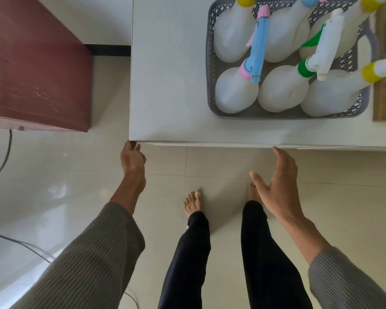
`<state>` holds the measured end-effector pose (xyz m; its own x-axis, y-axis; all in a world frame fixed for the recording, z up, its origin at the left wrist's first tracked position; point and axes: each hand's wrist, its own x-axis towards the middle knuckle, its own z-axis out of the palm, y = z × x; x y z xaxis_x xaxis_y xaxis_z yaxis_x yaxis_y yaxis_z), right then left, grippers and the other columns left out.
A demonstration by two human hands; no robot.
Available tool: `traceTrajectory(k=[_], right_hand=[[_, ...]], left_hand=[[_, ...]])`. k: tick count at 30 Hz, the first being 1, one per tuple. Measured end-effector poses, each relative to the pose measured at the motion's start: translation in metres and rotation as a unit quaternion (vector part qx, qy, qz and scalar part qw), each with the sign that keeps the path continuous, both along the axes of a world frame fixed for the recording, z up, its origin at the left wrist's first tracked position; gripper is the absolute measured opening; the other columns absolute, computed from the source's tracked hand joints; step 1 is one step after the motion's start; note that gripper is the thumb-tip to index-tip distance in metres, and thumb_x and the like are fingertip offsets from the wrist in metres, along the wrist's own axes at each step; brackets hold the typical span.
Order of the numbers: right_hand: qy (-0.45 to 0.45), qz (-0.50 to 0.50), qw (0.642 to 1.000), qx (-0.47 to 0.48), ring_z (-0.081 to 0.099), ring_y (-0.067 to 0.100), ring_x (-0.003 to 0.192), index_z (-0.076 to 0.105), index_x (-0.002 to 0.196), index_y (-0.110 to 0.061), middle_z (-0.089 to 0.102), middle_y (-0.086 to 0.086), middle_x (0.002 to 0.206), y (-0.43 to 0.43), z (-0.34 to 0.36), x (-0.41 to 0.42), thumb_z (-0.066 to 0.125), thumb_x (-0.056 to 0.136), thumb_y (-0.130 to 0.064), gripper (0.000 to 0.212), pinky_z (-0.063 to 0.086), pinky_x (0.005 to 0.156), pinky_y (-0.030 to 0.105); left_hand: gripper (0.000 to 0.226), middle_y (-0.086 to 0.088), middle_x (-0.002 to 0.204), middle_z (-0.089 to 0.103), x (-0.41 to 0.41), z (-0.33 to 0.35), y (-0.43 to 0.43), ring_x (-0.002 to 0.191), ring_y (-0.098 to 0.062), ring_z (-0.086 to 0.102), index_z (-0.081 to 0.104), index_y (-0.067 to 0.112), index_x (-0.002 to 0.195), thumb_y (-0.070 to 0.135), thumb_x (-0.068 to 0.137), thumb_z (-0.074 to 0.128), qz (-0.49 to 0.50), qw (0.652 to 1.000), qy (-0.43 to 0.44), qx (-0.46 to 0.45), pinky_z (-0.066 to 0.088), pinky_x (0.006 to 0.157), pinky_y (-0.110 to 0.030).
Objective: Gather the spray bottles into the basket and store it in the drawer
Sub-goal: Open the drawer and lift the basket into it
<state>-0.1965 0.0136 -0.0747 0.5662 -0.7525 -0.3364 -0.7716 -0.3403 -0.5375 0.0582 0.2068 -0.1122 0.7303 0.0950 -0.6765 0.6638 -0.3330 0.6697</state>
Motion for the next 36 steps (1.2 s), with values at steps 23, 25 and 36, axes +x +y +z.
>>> traceTrajectory(k=[23, 25, 36], right_hand=[[0.255, 0.155, 0.95, -0.087, -0.017, 0.034, 0.153, -0.015, 0.157, -0.028, -0.023, 0.008, 0.165, -0.002, -0.033, -0.033, 0.024, 0.089, -0.076, 0.092, 0.0, 0.122, 0.06], [0.268, 0.164, 0.946, -0.082, -0.019, 0.035, 0.152, -0.02, 0.156, -0.028, -0.027, 0.009, 0.164, 0.0, -0.033, -0.037, 0.02, 0.088, -0.079, 0.094, -0.002, 0.123, 0.058], [0.241, 0.162, 0.956, -0.038, -0.021, 0.032, 0.152, -0.014, 0.157, -0.029, -0.023, 0.007, 0.165, 0.026, -0.023, -0.07, 0.011, 0.092, -0.076, 0.084, -0.003, 0.124, 0.055]], left_hand=[[0.069, -0.007, 0.164, -0.019, -0.129, -0.011, -0.034, 0.151, -0.03, -0.016, -0.012, 0.025, 0.156, 0.054, 0.102, 0.019, -0.725, 0.564, -0.299, 0.257, 0.006, 0.122, -0.056], [0.071, -0.006, 0.164, -0.022, -0.133, -0.011, -0.031, 0.151, -0.03, -0.018, -0.016, 0.026, 0.155, 0.057, 0.1, 0.016, -0.728, 0.562, -0.291, 0.266, 0.003, 0.123, -0.054], [0.077, 0.002, 0.165, -0.014, -0.168, 0.004, -0.015, 0.152, -0.022, -0.015, -0.01, 0.029, 0.156, 0.068, 0.091, 0.003, -0.706, 0.629, -0.223, 0.237, -0.006, 0.124, -0.046]])
